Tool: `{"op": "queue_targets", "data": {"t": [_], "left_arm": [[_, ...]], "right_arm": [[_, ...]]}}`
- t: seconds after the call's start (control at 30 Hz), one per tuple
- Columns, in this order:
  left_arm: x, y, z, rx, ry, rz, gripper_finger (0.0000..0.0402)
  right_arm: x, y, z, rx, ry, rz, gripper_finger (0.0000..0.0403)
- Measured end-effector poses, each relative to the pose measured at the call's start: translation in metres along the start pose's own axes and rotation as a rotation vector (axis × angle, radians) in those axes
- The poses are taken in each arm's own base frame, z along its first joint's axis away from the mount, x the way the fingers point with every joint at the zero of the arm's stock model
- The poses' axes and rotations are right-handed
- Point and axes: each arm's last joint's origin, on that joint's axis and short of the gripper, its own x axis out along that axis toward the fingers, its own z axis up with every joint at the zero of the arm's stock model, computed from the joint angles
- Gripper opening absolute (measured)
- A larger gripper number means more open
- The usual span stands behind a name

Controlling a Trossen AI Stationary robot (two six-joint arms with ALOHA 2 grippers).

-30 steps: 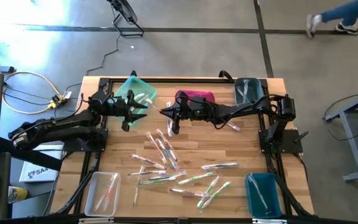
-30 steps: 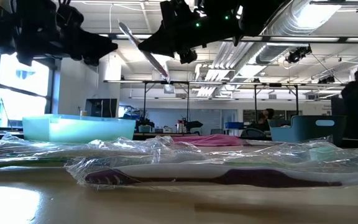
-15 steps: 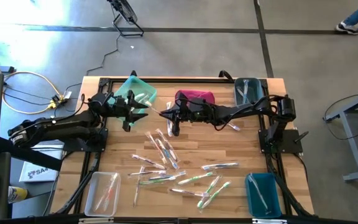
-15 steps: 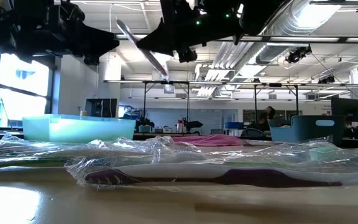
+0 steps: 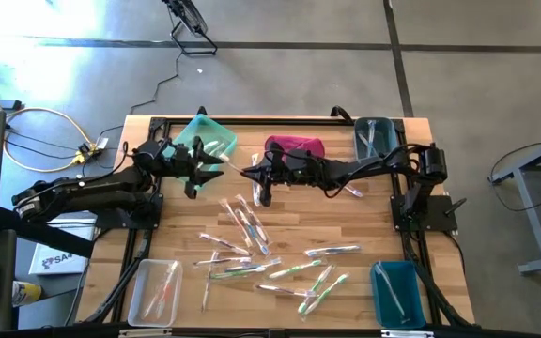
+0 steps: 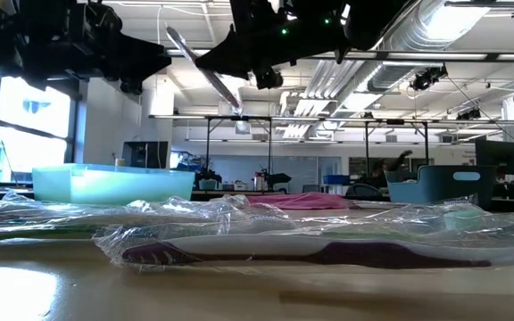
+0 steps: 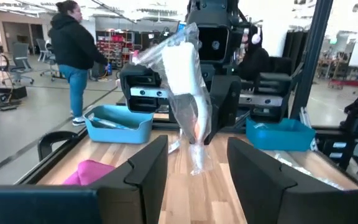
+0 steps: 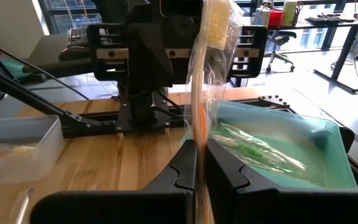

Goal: Pick & Place Toothbrushes
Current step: Put the orange toothbrush to the transparent bin

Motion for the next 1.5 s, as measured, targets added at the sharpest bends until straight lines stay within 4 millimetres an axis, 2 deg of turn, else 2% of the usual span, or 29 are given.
{"op": "queue_targets", "data": {"t": [0.47,0.87,1.07,1.3,1.5], "left_arm": [[0.003,0.002,0.000,-0.038,-0.025,-0.004,0.0161],[0.021,0.002,-0.009,-0.027,-0.079,-0.063,0.0161],[0.030,0.006,-0.005,-0.045,-0.081,-0.063,0.0161],[0.047,0.004,0.000,-0.047,-0.068,-0.142,0.0161],[0.048,0.005,-0.003,-0.060,-0.041,-0.144,0.0161]], "right_arm": [[0.000,0.000,0.000,0.000,0.000,-0.002,0.0007],[0.000,0.000,0.000,0.000,0.001,-0.002,0.0007],[0.000,0.000,-0.001,0.009,0.012,-0.005,0.0007],[0.000,-0.001,-0.003,0.006,0.022,-0.031,0.0007],[0.001,-0.002,-0.004,0.006,0.028,-0.032,0.0007]]}}
